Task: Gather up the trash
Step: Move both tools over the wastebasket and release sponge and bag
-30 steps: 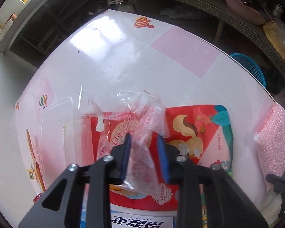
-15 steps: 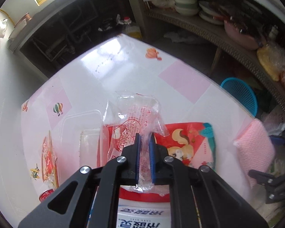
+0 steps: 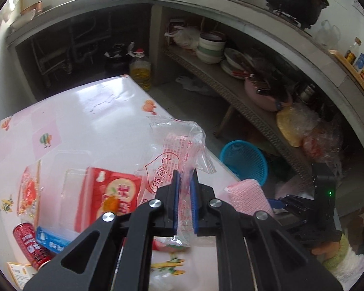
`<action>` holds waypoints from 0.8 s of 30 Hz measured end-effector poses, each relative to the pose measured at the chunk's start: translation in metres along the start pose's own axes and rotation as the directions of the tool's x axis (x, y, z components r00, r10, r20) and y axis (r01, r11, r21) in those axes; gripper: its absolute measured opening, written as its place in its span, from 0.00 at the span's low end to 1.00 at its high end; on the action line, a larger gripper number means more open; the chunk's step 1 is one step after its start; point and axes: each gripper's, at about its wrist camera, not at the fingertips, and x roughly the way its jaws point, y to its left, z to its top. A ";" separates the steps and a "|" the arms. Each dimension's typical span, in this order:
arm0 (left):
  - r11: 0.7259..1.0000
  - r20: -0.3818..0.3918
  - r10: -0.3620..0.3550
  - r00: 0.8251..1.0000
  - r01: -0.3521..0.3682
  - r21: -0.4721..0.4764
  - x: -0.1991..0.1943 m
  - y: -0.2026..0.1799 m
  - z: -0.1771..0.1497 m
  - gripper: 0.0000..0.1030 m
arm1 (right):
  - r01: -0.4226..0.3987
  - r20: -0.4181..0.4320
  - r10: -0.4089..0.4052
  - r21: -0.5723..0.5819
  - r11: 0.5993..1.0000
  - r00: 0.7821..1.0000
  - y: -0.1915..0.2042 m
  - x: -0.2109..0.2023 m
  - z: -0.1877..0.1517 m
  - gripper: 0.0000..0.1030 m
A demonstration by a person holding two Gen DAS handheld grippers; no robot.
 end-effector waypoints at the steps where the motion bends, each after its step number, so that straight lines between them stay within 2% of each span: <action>1: 1.000 -0.001 -0.017 1.000 0.017 0.008 0.003 -0.009 0.003 0.08 | 0.002 0.014 -0.002 0.019 1.000 1.000 -0.006 -0.005 0.000 0.72; 7: 0.989 -0.039 -0.119 0.992 0.122 0.084 0.032 -0.073 0.026 0.08 | 0.030 0.105 -0.052 0.196 0.980 0.993 -0.068 -0.044 -0.005 0.72; 12: 0.966 -0.153 -0.219 0.964 0.236 0.105 0.085 -0.135 0.049 0.08 | 0.055 0.142 -0.119 0.391 0.919 0.983 -0.142 -0.069 -0.021 0.72; 15: 0.956 -0.236 -0.224 0.946 0.260 0.133 0.128 -0.175 0.058 0.08 | 0.068 0.142 -0.157 0.490 0.869 0.977 -0.184 -0.075 -0.031 0.72; 17: 0.950 -0.300 -0.225 0.927 0.277 0.142 0.160 -0.199 0.061 0.08 | 0.077 0.135 -0.173 0.532 0.844 0.976 -0.204 -0.072 -0.038 0.72; 24: 0.955 -0.436 -0.181 0.881 0.264 0.137 0.267 -0.251 0.064 0.09 | 0.128 0.085 -0.226 0.614 0.779 0.970 -0.249 -0.045 -0.047 0.72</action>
